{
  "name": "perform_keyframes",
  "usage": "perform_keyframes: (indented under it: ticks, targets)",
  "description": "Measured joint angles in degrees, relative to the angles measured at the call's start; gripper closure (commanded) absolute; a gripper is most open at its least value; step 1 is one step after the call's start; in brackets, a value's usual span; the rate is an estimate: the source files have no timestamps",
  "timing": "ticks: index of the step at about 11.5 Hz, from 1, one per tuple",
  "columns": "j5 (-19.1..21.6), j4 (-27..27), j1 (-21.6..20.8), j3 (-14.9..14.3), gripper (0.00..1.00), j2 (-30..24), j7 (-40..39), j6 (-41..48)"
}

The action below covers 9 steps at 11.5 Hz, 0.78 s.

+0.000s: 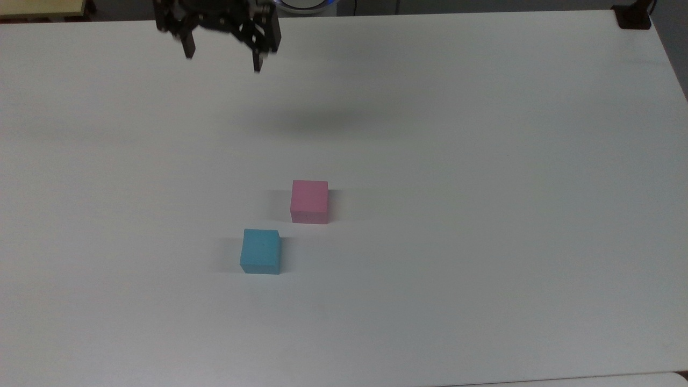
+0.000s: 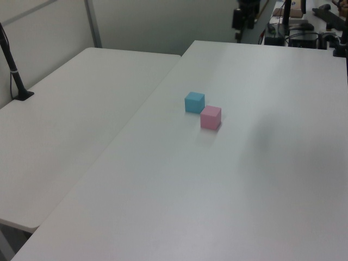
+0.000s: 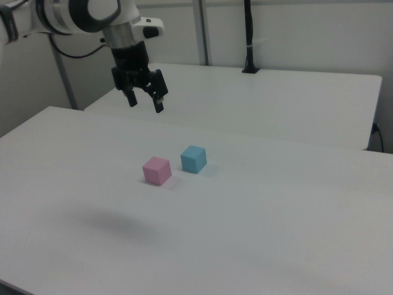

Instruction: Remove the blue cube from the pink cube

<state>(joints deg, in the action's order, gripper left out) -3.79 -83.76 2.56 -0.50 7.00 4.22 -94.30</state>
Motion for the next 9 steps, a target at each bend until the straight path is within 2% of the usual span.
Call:
perform_keyframes:
  ticks: [3, 7, 9]
  targets:
    - [1.04, -6.38, 0.0, -1.01, 0.0, -6.25, -4.67, 0.49]
    - [1.04, -8.51, 0.15, -1.38, 0.0, -8.51, -8.09, 0.49]
    - [3.05, -8.56, 0.32, -1.54, 0.0, -8.59, -8.23, 0.49]
